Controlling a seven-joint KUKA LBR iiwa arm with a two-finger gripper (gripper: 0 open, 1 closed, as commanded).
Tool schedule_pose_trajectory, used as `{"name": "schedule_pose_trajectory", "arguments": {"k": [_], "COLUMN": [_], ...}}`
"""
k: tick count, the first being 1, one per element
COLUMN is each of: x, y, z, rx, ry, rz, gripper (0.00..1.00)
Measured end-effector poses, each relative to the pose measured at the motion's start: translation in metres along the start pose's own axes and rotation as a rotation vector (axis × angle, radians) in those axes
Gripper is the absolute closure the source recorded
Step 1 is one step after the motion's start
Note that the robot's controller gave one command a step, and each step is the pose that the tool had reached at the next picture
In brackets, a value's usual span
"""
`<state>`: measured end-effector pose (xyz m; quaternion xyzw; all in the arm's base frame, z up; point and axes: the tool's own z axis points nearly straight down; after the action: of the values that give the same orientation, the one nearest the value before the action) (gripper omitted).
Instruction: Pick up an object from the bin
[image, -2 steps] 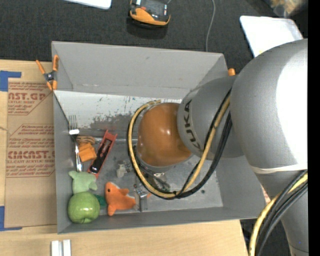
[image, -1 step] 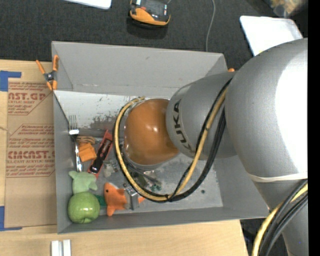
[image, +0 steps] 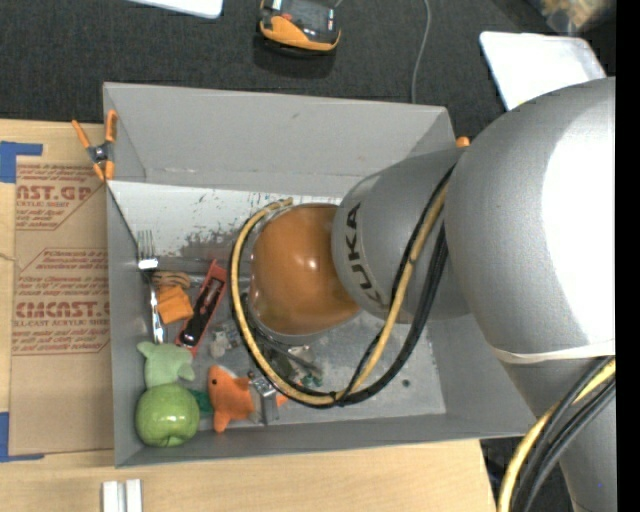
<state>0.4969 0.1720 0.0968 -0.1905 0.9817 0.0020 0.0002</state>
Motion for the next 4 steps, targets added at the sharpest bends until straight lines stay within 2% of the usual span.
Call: {"name": "schedule_pose_trajectory", "arguments": {"k": [1,2,3,4], "x": [0.001,0.019,0.000,0.000], "y": [-0.005,-0.014,-0.038,-0.038], "z": [-0.009,0.014,0.008,0.008], "rx": [0.000,-0.001,0.000,0.000], "ry": [-0.005,-0.004,-0.012,-0.012], "rz": [-0.023,0.002,-0.003,-0.003], "gripper": [0.00,0.00,1.00,1.00]}}
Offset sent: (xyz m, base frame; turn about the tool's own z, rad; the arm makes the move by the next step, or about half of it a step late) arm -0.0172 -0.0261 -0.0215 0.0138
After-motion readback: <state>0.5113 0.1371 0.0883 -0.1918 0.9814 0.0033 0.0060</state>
